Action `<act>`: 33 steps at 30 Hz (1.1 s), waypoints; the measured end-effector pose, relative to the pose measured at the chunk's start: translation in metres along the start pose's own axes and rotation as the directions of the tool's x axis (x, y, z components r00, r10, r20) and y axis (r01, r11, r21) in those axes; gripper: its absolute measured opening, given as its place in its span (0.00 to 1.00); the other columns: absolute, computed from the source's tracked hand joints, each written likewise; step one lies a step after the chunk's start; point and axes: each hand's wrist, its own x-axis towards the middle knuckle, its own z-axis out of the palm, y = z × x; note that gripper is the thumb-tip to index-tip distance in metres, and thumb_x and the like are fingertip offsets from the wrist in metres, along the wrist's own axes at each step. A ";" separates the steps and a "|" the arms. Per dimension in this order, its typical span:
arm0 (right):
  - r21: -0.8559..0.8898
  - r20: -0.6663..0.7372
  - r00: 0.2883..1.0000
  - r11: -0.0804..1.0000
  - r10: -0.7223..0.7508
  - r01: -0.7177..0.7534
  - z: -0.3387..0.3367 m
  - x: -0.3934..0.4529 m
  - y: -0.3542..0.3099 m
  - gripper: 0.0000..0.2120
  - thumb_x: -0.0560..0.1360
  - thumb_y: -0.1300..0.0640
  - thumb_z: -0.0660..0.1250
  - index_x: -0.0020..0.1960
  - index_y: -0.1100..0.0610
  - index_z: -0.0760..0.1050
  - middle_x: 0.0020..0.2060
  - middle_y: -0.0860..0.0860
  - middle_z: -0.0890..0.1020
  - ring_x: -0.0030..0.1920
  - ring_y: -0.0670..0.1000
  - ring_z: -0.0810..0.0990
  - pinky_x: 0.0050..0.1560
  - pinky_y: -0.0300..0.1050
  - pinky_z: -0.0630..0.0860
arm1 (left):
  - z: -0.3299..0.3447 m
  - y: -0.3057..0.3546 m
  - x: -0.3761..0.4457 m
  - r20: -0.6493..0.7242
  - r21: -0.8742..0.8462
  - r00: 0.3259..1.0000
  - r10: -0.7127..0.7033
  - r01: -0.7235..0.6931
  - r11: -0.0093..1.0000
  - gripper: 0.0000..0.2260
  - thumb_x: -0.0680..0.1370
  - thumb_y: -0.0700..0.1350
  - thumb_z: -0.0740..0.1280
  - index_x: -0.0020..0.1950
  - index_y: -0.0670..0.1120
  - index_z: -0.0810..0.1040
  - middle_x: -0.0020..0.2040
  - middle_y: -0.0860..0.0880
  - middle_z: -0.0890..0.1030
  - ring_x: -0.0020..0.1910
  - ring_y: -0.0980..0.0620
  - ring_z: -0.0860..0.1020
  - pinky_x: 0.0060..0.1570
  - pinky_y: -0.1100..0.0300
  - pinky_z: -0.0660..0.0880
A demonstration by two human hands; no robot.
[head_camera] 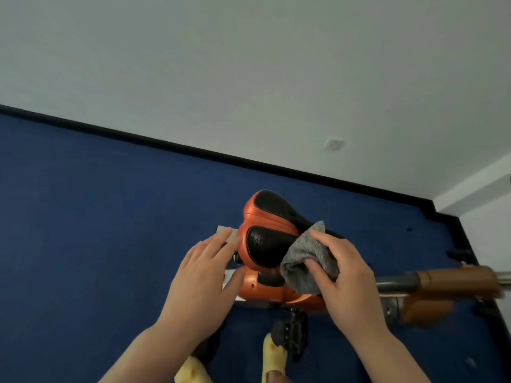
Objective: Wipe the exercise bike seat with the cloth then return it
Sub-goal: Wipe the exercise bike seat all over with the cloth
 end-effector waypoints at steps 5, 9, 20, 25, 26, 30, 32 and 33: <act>-0.046 -0.070 0.998 0.999 0.004 -0.008 -0.008 0.010 0.019 0.20 0.74 0.58 0.69 0.65 0.50 0.73 0.52 0.45 0.77 0.52 0.42 0.75 0.51 0.25 0.70 | 0.017 0.006 0.005 -0.002 -0.053 1.000 -0.017 0.017 0.998 0.24 0.78 0.53 0.59 0.73 0.60 0.57 0.72 0.65 0.58 0.71 0.60 0.57 0.68 0.65 0.49; -0.095 -0.064 0.995 0.993 -0.082 0.076 -0.015 0.021 0.042 0.20 0.73 0.62 0.69 0.64 0.51 0.75 0.50 0.44 0.74 0.49 0.43 0.74 0.46 0.30 0.71 | 0.034 0.019 0.006 -0.029 -0.088 0.997 -0.066 0.063 0.994 0.25 0.77 0.54 0.59 0.73 0.61 0.56 0.74 0.63 0.58 0.72 0.59 0.58 0.71 0.58 0.57; -0.083 0.138 0.967 0.970 -0.216 0.228 0.027 0.034 0.084 0.21 0.77 0.43 0.60 0.69 0.47 0.70 0.59 0.46 0.73 0.62 0.45 0.68 0.61 0.43 0.63 | 0.085 0.049 0.010 -0.137 -0.070 0.959 -0.247 0.239 0.968 0.30 0.75 0.55 0.57 0.74 0.61 0.47 0.74 0.65 0.44 0.73 0.65 0.40 0.69 0.61 0.45; -0.045 0.023 0.937 0.936 -0.348 0.348 0.038 0.040 0.093 0.18 0.76 0.49 0.65 0.64 0.51 0.76 0.52 0.47 0.79 0.55 0.47 0.74 0.53 0.47 0.72 | 0.094 0.056 0.010 -0.173 -0.054 0.936 -0.307 0.302 0.952 0.30 0.76 0.53 0.61 0.74 0.59 0.50 0.75 0.64 0.47 0.73 0.64 0.42 0.67 0.64 0.44; -0.037 0.031 0.927 0.926 -0.374 0.375 0.035 0.042 0.099 0.18 0.76 0.51 0.65 0.65 0.52 0.74 0.52 0.46 0.79 0.54 0.46 0.74 0.53 0.44 0.71 | 0.095 0.057 0.010 -0.179 -0.055 0.932 -0.315 0.310 0.949 0.30 0.76 0.52 0.62 0.75 0.57 0.52 0.76 0.63 0.48 0.74 0.64 0.42 0.68 0.63 0.45; -0.016 0.034 0.907 0.907 -0.420 0.420 0.027 0.042 0.119 0.18 0.75 0.54 0.65 0.65 0.53 0.75 0.53 0.47 0.80 0.55 0.47 0.75 0.57 0.39 0.67 | 0.097 0.060 0.009 -0.201 -0.056 0.920 -0.336 0.332 0.942 0.31 0.76 0.52 0.63 0.75 0.58 0.51 0.76 0.64 0.47 0.74 0.64 0.42 0.69 0.60 0.47; 0.008 0.020 0.904 0.905 -0.426 0.426 0.034 0.043 0.113 0.17 0.76 0.55 0.66 0.63 0.55 0.77 0.53 0.49 0.81 0.56 0.48 0.75 0.57 0.42 0.70 | 0.100 0.061 0.009 -0.204 -0.039 0.919 -0.339 0.338 0.940 0.32 0.76 0.52 0.64 0.75 0.58 0.50 0.76 0.63 0.47 0.74 0.63 0.42 0.70 0.59 0.48; 0.013 0.024 0.899 0.899 -0.438 0.438 0.038 0.044 0.108 0.16 0.76 0.57 0.67 0.63 0.56 0.77 0.53 0.50 0.80 0.55 0.48 0.75 0.56 0.43 0.72 | 0.102 0.062 0.010 -0.203 -0.030 0.918 -0.341 0.342 0.939 0.32 0.76 0.52 0.64 0.75 0.58 0.50 0.76 0.62 0.46 0.74 0.63 0.41 0.70 0.59 0.47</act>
